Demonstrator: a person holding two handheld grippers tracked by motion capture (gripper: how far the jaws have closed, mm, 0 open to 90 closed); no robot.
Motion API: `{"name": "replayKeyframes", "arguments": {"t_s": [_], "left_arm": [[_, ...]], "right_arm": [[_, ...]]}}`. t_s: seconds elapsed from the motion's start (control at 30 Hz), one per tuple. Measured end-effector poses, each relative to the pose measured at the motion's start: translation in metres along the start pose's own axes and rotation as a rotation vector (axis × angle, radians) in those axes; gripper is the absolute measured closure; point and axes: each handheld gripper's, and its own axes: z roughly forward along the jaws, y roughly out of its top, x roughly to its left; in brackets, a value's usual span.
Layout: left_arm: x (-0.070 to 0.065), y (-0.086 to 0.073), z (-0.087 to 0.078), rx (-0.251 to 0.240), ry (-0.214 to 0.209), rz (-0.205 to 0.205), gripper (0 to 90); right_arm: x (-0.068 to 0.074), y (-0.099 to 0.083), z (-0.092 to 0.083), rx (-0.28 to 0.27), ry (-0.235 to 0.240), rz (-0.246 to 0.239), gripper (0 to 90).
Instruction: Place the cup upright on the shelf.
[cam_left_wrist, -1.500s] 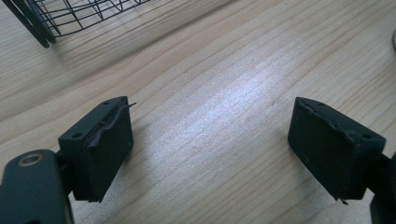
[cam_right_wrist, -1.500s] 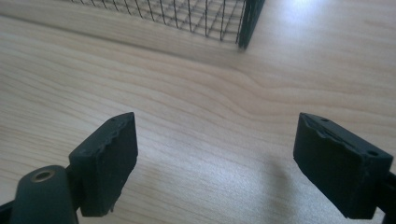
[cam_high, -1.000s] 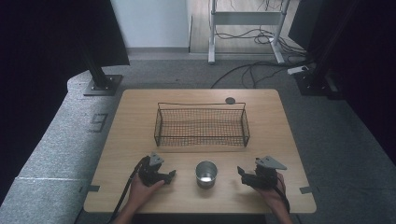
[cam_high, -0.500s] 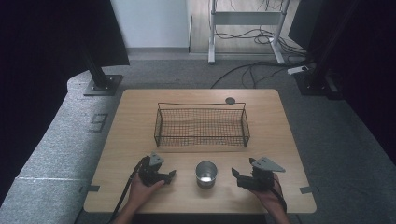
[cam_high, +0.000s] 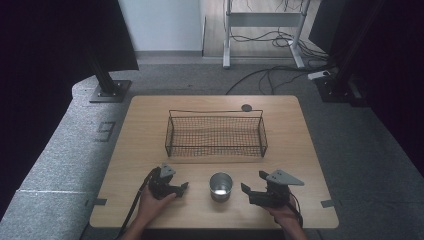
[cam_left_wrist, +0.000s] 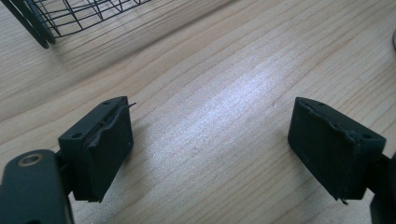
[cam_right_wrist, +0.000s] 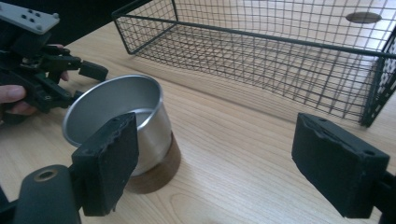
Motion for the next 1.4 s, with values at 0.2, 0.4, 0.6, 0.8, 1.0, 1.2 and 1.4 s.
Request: {"name": "replayKeyframes", "arguments": {"t_s": [0.2, 0.4, 0.6, 0.8, 1.0, 1.2, 1.4], "left_arm": [[0.000, 0.000, 0.000, 0.000, 0.000, 0.000, 13.9], [0.000, 0.000, 0.000, -0.001, 0.000, -0.001, 13.9], [0.000, 0.000, 0.000, 0.000, 0.000, -0.001, 13.9], [0.000, 0.000, 0.001, -0.002, -0.001, -0.002, 13.9], [0.000, 0.001, 0.000, 0.000, -0.001, 0.000, 13.9], [0.000, 0.001, 0.000, 0.000, -0.001, 0.000, 13.9], [0.000, 0.001, 0.000, 0.000, -0.001, 0.000, 13.9]], "right_arm": [[0.008, 0.002, 0.000, -0.003, 0.014, -0.017, 14.6], [0.012, 0.002, 0.002, 0.005, 0.024, -0.024, 13.7], [0.018, 0.003, 0.004, 0.003, 0.038, -0.034, 13.5], [0.025, 0.005, 0.005, -0.014, 0.059, -0.054, 13.2], [0.034, 0.007, 0.010, -0.002, 0.074, -0.076, 13.0], [0.042, 0.009, 0.016, 0.004, 0.085, -0.099, 12.6], [0.048, 0.008, 0.022, 0.016, 0.088, -0.108, 11.7]]}}
